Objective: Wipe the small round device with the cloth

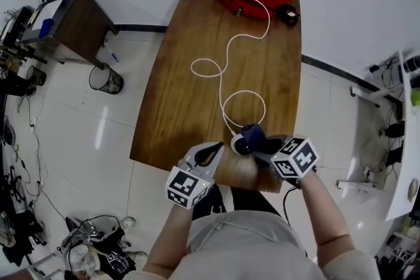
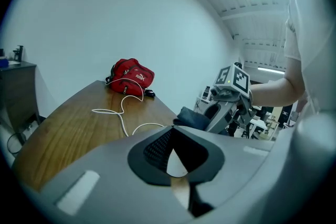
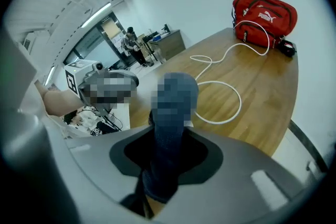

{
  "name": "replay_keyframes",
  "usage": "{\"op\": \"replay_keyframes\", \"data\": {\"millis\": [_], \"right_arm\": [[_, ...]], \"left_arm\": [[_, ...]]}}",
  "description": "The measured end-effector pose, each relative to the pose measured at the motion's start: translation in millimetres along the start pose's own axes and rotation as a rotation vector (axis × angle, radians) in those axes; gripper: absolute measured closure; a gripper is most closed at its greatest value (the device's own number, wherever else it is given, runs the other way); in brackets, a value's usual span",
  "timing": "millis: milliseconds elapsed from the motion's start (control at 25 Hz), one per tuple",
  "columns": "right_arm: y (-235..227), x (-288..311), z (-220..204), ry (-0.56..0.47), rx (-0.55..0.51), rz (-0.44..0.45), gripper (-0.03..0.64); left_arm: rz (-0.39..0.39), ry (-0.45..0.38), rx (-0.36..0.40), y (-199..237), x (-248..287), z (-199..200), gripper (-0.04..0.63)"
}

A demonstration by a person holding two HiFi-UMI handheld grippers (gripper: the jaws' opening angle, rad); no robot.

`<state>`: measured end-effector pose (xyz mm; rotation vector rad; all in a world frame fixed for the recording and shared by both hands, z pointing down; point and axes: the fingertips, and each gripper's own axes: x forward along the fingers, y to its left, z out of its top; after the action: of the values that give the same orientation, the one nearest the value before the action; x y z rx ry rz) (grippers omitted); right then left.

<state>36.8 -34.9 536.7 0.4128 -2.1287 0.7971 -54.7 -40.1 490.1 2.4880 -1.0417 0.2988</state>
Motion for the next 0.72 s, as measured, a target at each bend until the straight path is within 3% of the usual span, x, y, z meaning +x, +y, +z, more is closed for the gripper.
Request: {"op": "replay_keyframes", "data": {"millis": [120,280,400,720], "right_arm": [[5.8,-5.4,-12.4,0.0,0.02,-0.001,0.497],[40.2,-13.2,17.2,-0.099,0.0,0.059,0.497],[57.1,1.0,24.7,-0.103,-0.001,0.096,0.497],[49.1,29.2,-39.0,-0.021,0.133,0.053,0.497]], "left_arm": [[-0.007,-0.006,0.005,-3.5,0.1,1.3,0.589],[-0.001,-0.005,0.01,-1.2,-5.5,2.0,0.589],[0.002,-0.009,0.016,-0.1,-10.7,3.6,0.589],[-0.028,0.019,0.021,-3.8,-13.8,-10.2,0.589]]}}
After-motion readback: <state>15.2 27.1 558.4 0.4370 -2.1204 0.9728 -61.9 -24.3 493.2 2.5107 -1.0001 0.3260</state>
